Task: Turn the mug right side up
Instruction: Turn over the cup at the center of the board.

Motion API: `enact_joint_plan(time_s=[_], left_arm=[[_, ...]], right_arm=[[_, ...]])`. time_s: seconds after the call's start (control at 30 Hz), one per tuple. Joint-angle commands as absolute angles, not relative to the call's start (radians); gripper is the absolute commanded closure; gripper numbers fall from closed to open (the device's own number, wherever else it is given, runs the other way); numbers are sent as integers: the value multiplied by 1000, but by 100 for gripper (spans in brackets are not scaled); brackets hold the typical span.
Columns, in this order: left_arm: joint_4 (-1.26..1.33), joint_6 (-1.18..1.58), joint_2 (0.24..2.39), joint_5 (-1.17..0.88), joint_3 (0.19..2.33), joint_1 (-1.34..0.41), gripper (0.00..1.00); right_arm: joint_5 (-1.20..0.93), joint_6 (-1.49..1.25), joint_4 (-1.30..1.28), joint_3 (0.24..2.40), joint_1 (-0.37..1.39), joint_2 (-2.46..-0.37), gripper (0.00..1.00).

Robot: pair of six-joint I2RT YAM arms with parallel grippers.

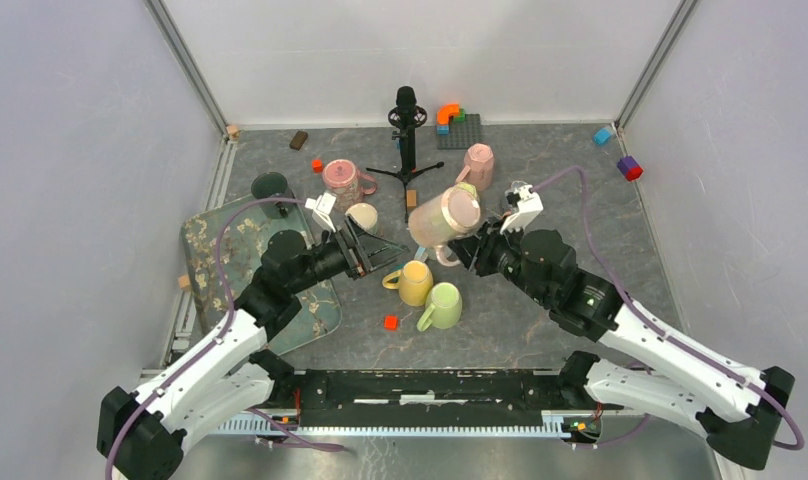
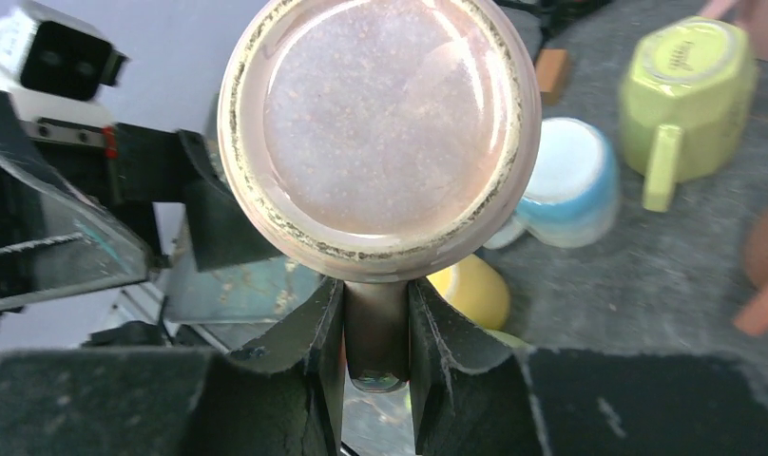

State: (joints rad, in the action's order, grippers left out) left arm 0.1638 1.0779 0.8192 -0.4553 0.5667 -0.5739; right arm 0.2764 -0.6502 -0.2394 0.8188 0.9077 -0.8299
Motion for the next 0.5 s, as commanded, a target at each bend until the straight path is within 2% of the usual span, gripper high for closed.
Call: enact_joint_plan(time_s=[0.0,0.27,0.47], left_arm=[[386,1208,801,-483,530,-578,0],[601,1341,810,-443,430,-584,4],[647,1353,837,-427,443,-602,8]], right_arm=[[193,-721,126,876,909,-861,100],[119,-797,321,877,909,-925,100],[63,-859,417,869,910,-963,100]])
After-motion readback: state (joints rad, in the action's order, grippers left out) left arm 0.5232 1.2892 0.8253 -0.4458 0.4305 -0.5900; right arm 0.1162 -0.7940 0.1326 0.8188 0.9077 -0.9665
